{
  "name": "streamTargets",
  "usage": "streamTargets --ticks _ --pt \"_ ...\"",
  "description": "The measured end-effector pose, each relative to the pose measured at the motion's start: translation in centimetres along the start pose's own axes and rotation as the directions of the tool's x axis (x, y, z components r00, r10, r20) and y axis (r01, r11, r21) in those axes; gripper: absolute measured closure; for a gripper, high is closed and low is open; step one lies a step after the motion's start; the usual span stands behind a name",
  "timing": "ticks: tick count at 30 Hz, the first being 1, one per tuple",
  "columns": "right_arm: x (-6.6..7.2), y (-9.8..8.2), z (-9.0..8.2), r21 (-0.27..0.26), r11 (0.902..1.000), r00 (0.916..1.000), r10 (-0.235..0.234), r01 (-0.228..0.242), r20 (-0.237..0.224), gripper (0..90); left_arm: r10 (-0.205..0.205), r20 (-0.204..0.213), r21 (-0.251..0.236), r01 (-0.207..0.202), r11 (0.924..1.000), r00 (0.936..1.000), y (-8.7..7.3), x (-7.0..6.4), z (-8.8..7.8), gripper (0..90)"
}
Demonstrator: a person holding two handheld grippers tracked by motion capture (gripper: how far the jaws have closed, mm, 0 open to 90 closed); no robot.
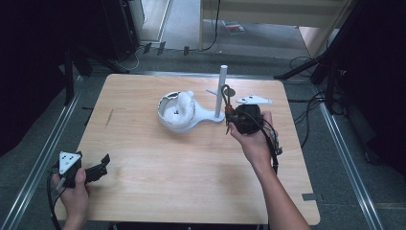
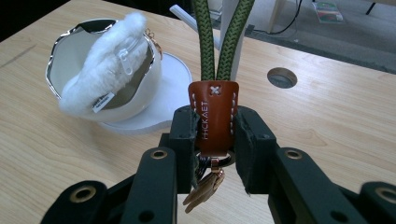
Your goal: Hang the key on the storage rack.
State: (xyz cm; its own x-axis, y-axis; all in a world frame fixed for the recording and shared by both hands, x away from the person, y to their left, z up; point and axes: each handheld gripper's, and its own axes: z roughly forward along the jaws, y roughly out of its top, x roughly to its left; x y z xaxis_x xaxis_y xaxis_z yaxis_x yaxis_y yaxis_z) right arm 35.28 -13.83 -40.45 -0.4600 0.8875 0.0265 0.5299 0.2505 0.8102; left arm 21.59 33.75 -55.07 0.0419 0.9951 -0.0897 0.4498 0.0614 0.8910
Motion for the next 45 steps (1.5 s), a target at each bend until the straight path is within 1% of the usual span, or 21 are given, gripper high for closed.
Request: streamTargets --ticks 9,16,19,22,24,26,31,33,35,37,39,40,43,45 --pt "-0.1 0.1 1.3 0.012 0.9999 0.9999 0.009 -0.009 0.007 71.4 0.001 0.000 0.001 -0.001 1.0000 1.0000 0.0 0.0 0.0 0.6" --pt "-0.5 0.1 2.6 0.011 0.9997 0.9997 0.022 -0.022 0.006 71.1 0.005 0.001 0.003 -0.005 1.0000 1.0000 0.0 0.0 0.0 0.6" --pt "-0.6 0.0 3.2 0.008 0.9996 0.9996 0.025 -0.025 0.013 70.6 0.004 0.000 0.003 -0.004 1.0000 1.0000 0.0 0.0 0.0 0.6" --pt "-0.6 -0.1 3.7 -0.001 0.9999 0.9998 0.016 -0.016 0.014 69.3 0.004 0.001 0.003 -0.004 1.0000 1.0000 0.0 0.0 0.0 0.6" --pt "-0.7 -0.2 3.9 -0.001 0.9999 0.9999 0.014 -0.014 0.006 68.7 0.004 0.001 0.003 -0.004 1.0000 1.0000 0.0 0.0 0.0 0.6" --pt "-0.8 -0.2 4.2 -0.004 1.0000 1.0000 0.002 -0.002 -0.002 68.4 0.003 0.002 0.003 -0.003 1.0000 1.0000 0.0 0.0 0.0 0.7" --pt "-0.8 -0.3 4.6 -0.012 0.9999 1.0000 0.006 -0.006 0.005 67.0 0.006 0.001 0.007 -0.006 1.0000 1.0000 0.0 0.0 0.0 0.6" --pt "-1.0 -0.4 4.8 -0.026 0.9992 0.9995 0.029 -0.030 -0.009 64.1 0.004 0.001 0.005 -0.004 1.0000 1.0000 0.0 0.0 0.0 0.6" --pt "-1.1 -0.4 4.8 -0.050 0.9971 0.9979 0.055 -0.057 -0.034 62.0 0.004 0.002 0.004 -0.004 1.0000 1.0000 0.0 0.0 0.0 0.6" --pt "-1.2 -0.4 4.8 -0.066 0.9965 0.9983 0.050 -0.052 -0.031 57.8 0.004 0.003 0.004 -0.004 1.0000 1.0000 0.0 0.0 0.1 0.6" --pt "-1.4 -0.5 4.7 -0.076 0.9954 0.9978 0.056 -0.059 -0.036 53.7 0.003 0.003 0.006 -0.003 1.0000 1.0000 0.0 0.0 0.0 0.6" --pt "-1.5 -0.5 4.6 -0.081 0.9951 0.9980 0.056 -0.058 -0.030 51.2 0.002 0.003 0.006 -0.002 1.0000 1.0000 0.0 0.0 0.1 0.6" --pt "-1.8 -0.8 4.5 -0.105 0.9940 0.9995 0.030 -0.031 -0.014 43.3 0.002 0.003 0.006 -0.002 1.0000 1.0000 0.0 0.0 0.1 0.6" --pt "-2.1 -1.0 4.3 -0.124 0.9920 0.9996 0.021 -0.024 -0.021 39.6 0.003 0.002 0.007 -0.003 1.0000 1.0000 0.0 0.0 0.1 0.6"
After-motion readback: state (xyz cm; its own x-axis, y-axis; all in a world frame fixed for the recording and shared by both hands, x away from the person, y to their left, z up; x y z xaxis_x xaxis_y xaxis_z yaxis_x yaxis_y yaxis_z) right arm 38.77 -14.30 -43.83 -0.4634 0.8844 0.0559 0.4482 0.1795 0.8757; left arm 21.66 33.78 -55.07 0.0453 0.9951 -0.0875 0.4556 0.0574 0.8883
